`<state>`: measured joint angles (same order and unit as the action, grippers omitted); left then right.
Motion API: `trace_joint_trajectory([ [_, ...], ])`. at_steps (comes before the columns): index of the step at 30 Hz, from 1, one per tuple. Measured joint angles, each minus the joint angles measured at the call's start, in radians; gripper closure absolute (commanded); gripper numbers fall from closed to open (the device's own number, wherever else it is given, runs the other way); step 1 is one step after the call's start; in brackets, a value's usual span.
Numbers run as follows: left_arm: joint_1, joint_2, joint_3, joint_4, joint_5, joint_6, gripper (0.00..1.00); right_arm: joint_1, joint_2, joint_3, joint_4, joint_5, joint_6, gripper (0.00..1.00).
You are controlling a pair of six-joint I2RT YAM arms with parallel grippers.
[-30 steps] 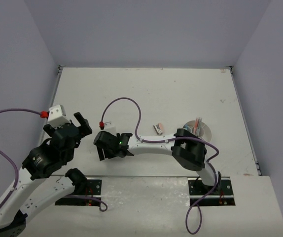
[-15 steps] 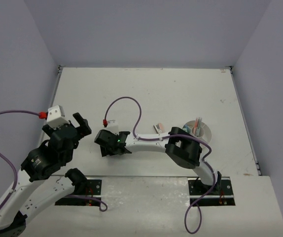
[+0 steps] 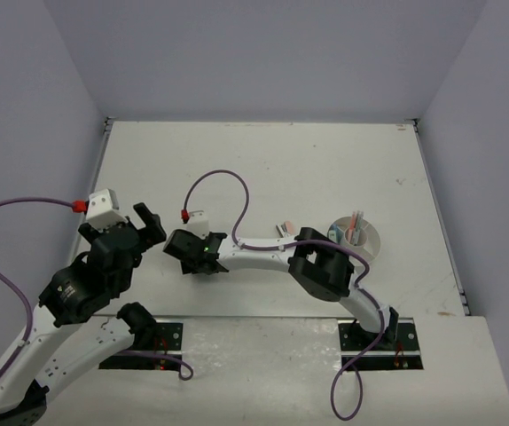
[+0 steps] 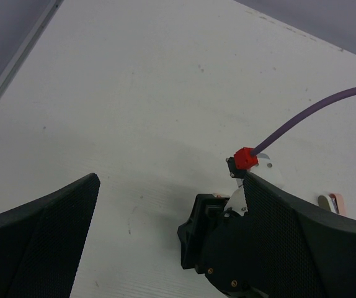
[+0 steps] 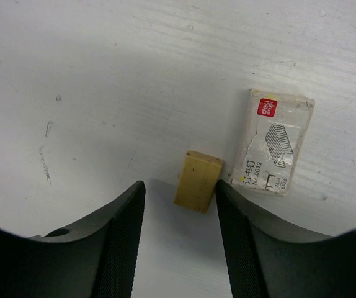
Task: Sort the stationery into containers
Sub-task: Pick up the stationery from the center of the board.
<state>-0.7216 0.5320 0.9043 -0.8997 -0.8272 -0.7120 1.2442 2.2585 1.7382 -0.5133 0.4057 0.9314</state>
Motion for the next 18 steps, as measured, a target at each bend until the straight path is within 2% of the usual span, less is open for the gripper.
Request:
trace_joint_trajectory([
  [3,0.0,0.0,-0.002,0.003,0.008,0.003,0.0,0.0,0.002,0.001,-0.013,0.021,0.003,0.57],
  [12,0.0,-0.002,-0.002,0.02,0.017,0.023,0.0,0.002,0.007,0.003,-0.042,0.078,0.011,0.88],
  [18,0.0,0.003,-0.002,0.021,0.023,0.025,0.0,0.011,-0.039,-0.086,0.045,0.082,-0.026,0.92],
])
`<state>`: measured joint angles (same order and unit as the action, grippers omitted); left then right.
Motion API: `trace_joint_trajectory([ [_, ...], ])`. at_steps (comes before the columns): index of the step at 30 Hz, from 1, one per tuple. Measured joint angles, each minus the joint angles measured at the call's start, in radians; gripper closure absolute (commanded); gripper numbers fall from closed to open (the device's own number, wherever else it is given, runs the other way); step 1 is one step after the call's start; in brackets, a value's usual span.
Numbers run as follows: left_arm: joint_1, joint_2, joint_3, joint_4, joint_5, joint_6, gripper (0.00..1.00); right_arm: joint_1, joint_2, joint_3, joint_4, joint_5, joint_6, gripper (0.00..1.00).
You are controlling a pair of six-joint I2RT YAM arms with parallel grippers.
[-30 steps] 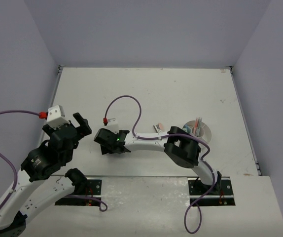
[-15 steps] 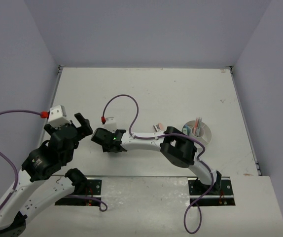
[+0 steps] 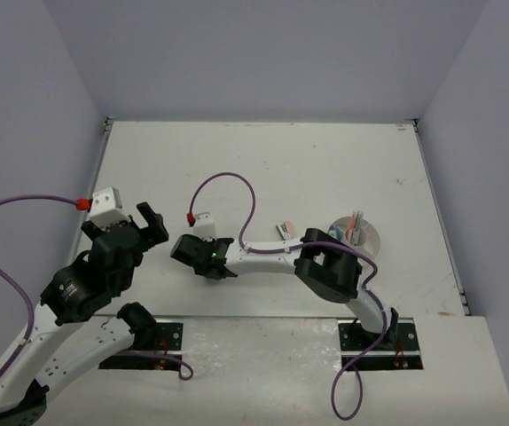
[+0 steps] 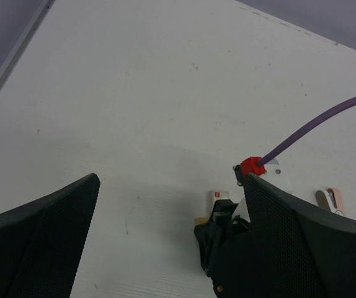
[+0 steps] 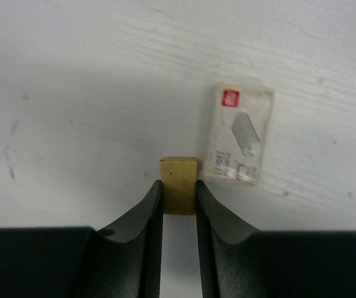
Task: Sort the stationery into containers
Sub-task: Pick up the stationery from the center of the board.
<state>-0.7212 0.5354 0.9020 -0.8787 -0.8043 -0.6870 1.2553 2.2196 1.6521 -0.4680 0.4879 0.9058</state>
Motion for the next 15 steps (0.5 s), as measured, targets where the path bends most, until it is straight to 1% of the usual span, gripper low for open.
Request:
trace_joint_trajectory([
  [3,0.0,0.015,0.0,0.002,0.019,-0.002,0.0,0.011,-0.097,-0.148,0.065,-0.003,-0.058,0.93],
  [5,0.0,0.027,0.0,0.006,0.049,-0.01,0.0,0.024,-0.213,-0.291,0.107,-0.005,-0.106,0.93],
  [8,0.0,0.032,-0.006,0.067,0.147,-0.026,0.0,0.039,-0.432,-0.478,0.167,0.003,-0.17,0.94],
  [10,0.0,0.03,-0.033,0.155,0.249,-0.041,0.0,0.042,-0.598,-0.584,0.217,0.012,-0.223,0.95],
  [12,0.0,0.046,-0.074,0.269,0.386,-0.062,0.0,0.042,-0.795,-0.705,0.286,0.017,-0.295,0.95],
  [15,0.0,0.138,-0.121,0.444,0.595,-0.096,0.02,0.04,-1.137,-0.889,0.333,0.03,-0.398,0.95],
])
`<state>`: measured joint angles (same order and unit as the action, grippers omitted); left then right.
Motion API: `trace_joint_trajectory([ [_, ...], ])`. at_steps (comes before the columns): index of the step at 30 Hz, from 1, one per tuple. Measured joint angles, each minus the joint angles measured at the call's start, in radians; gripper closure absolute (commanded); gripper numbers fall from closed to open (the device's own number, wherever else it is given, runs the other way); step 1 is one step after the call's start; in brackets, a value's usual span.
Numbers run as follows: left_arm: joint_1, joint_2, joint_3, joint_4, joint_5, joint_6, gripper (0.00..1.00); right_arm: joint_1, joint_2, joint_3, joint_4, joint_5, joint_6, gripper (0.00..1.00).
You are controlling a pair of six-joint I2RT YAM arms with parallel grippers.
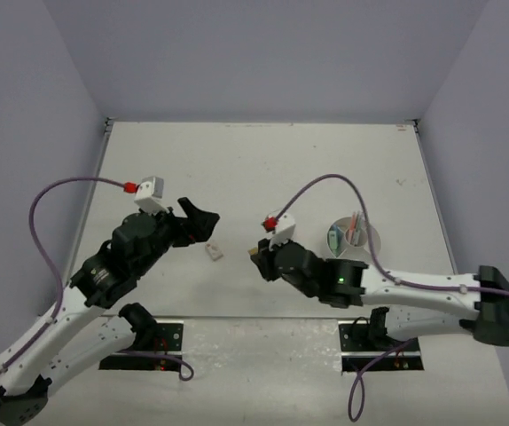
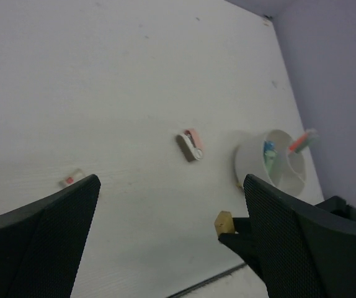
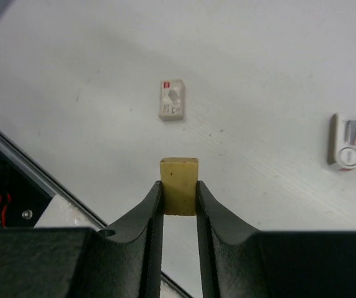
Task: Sort the stationery into containers
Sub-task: Pick up the stationery from the center of the board, then place the stationery in the storage box.
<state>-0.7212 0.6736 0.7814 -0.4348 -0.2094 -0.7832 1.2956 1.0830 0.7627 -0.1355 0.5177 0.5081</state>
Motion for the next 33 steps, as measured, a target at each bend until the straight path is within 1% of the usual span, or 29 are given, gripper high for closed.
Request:
trace_joint_trajectory([
  [3,-0.001,0.138,-0.033,0.197,0.239,-0.061,0.06,-0.001,-0.262,-0.097,0.028,0.016,-0.082,0.95],
  [5,-0.014,0.243,-0.037,0.339,0.371,-0.1,0.08,-0.001,-0.401,-0.152,0.029,0.013,-0.128,0.96],
  [7,-0.047,0.358,-0.033,0.462,0.461,-0.124,0.09,-0.002,-0.521,-0.186,0.005,0.017,-0.159,0.96],
  [8,-0.078,0.405,-0.024,0.487,0.477,-0.127,0.1,-0.002,-0.555,-0.187,-0.006,0.023,-0.169,0.96],
  [11,-0.171,0.503,0.026,0.522,0.492,-0.124,0.13,-0.001,-0.6,-0.185,-0.043,0.045,-0.187,0.96],
  [12,-0.181,0.518,0.04,0.524,0.492,-0.121,0.14,-0.001,-0.605,-0.185,-0.055,0.052,-0.19,0.96],
  [17,-0.184,0.551,0.064,0.545,0.495,-0.119,0.19,-0.003,-0.606,-0.172,-0.075,0.082,-0.196,0.96],
  [23,-0.184,0.555,0.064,0.553,0.495,-0.119,0.22,-0.003,-0.591,-0.166,-0.08,0.094,-0.203,0.97],
  [30,-0.192,0.543,0.064,0.525,0.433,-0.113,0.21,-0.003,-0.567,-0.164,-0.081,0.106,-0.203,0.97],
  [33,-0.196,0.525,0.068,0.532,0.411,-0.115,0.22,-0.002,-0.555,-0.164,-0.091,0.087,-0.203,0.98],
])
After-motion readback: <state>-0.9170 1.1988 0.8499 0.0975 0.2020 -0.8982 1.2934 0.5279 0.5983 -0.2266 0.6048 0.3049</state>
